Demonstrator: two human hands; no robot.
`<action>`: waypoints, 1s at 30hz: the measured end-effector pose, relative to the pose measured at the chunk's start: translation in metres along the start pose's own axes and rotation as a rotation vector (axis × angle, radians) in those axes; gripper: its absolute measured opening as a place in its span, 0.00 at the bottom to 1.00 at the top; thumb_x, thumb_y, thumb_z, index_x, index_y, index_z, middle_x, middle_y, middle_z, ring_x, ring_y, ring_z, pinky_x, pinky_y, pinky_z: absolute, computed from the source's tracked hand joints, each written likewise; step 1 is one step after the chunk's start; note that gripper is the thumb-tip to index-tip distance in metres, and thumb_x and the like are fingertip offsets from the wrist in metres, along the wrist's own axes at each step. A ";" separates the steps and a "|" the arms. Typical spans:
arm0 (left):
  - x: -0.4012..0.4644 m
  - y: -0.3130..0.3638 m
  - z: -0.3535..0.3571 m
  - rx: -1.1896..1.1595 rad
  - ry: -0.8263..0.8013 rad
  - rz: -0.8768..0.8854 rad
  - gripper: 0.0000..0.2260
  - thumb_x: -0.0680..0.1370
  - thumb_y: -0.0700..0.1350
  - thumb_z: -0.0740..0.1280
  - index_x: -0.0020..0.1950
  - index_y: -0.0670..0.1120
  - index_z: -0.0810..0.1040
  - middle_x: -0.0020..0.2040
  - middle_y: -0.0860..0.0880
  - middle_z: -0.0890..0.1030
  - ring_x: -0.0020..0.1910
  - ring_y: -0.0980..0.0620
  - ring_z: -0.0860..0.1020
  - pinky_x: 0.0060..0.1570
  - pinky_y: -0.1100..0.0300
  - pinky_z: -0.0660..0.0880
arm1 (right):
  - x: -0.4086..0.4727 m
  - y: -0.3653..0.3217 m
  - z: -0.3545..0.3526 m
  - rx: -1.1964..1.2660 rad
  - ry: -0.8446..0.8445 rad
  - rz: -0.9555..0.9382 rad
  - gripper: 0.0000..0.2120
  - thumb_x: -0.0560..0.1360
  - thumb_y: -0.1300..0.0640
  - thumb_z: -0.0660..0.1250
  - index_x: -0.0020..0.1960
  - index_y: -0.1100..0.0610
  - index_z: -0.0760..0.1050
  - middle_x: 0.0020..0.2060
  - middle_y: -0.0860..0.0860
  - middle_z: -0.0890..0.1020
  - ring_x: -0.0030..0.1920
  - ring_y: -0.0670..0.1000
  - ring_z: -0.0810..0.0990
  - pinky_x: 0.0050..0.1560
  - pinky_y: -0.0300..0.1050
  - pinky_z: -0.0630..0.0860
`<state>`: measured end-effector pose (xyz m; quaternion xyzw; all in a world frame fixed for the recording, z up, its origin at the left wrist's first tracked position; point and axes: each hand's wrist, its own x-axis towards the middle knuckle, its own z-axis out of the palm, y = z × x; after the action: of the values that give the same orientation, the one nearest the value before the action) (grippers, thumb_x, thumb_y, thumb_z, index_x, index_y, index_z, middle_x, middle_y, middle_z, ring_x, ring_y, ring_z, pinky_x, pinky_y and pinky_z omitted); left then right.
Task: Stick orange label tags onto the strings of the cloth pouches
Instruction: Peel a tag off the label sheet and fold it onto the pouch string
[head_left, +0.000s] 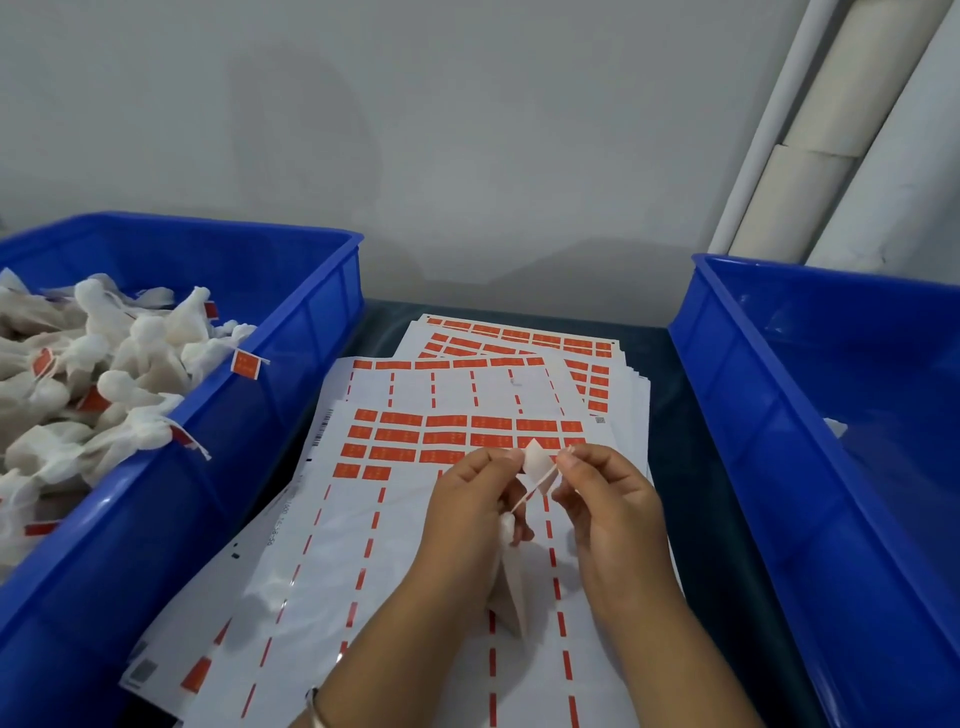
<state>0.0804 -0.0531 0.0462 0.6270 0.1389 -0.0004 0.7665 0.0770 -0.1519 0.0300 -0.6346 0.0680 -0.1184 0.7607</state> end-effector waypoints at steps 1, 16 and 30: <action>0.000 0.001 0.000 0.000 -0.008 -0.001 0.07 0.78 0.47 0.64 0.40 0.52 0.77 0.37 0.47 0.78 0.33 0.50 0.75 0.23 0.71 0.71 | 0.000 0.000 0.000 0.004 0.000 0.000 0.12 0.74 0.55 0.68 0.40 0.38 0.81 0.43 0.40 0.84 0.47 0.51 0.83 0.47 0.42 0.79; 0.003 0.001 0.000 0.002 0.011 -0.016 0.07 0.76 0.47 0.67 0.38 0.50 0.79 0.30 0.53 0.77 0.32 0.51 0.75 0.24 0.69 0.71 | -0.002 -0.001 -0.002 0.075 -0.034 0.014 0.12 0.75 0.56 0.67 0.41 0.39 0.81 0.45 0.40 0.84 0.49 0.45 0.83 0.47 0.40 0.79; -0.001 0.000 -0.002 0.046 -0.092 0.114 0.07 0.74 0.46 0.68 0.36 0.54 0.80 0.32 0.58 0.80 0.33 0.52 0.76 0.27 0.71 0.71 | 0.001 -0.001 -0.002 0.194 0.014 0.086 0.13 0.75 0.58 0.67 0.39 0.43 0.83 0.45 0.45 0.85 0.50 0.52 0.84 0.52 0.49 0.80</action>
<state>0.0787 -0.0512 0.0456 0.6509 0.0677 0.0115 0.7561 0.0773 -0.1539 0.0304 -0.5536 0.0885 -0.0963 0.8224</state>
